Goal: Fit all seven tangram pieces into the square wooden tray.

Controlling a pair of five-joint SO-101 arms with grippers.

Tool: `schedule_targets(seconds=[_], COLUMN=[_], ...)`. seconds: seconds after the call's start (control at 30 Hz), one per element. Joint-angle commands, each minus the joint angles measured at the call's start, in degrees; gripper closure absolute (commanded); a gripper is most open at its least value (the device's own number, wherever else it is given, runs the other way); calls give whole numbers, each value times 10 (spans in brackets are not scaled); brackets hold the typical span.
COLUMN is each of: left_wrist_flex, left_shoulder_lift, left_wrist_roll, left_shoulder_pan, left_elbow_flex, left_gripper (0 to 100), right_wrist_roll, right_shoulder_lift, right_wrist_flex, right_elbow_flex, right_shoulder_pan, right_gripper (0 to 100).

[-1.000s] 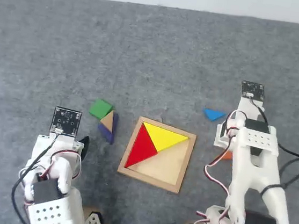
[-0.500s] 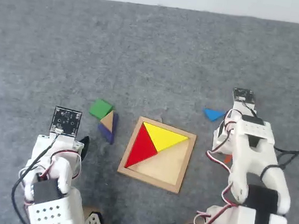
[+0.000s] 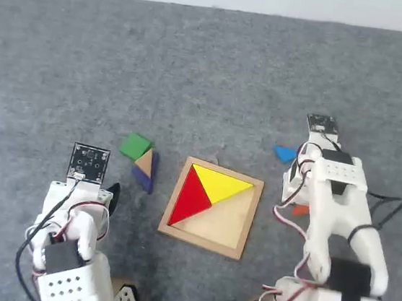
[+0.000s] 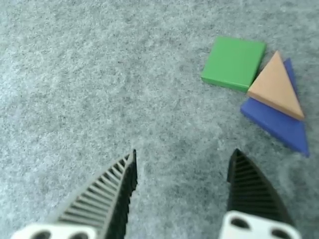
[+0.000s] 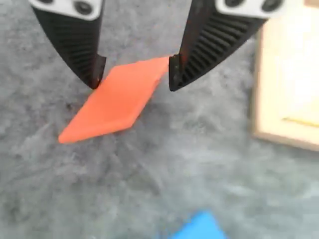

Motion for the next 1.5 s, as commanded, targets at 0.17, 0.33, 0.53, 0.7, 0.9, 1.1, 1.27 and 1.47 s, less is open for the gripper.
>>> schedule_targets(seconds=[0.17, 0.33, 0.53, 0.7, 0.9, 1.1, 1.27, 1.47], left_wrist_flex=[-2, -2, -2, -2, -2, -2, -2, -2], left_shoulder_lift=[3, 3, 3, 3, 3, 3, 3, 3], left_wrist_roll=[-6, -6, -6, -6, -6, -6, -6, -6], left_shoulder_pan=[1, 1, 1, 1, 1, 1, 1, 1], left_elbow_flex=[-4, -4, -4, -4, -4, -4, -4, -4], left_gripper=[719, 719, 719, 719, 719, 719, 719, 719], right_wrist_roll=[12, 27, 25, 25, -3, -11, -8, 0], right_shoulder_lift=[-69, -55, -53, -53, -53, -59, -60, -60], right_wrist_flex=[32, 26, 12, 7, -48, -33, -15, -17], right_elbow_flex=[-11, -11, -11, -5, 35, 39, 29, 24], right_shoulder_pan=[-22, 15, 1, 68, 46, 13, 51, 71], right_gripper=[774, 773, 775, 775, 775, 774, 772, 772])
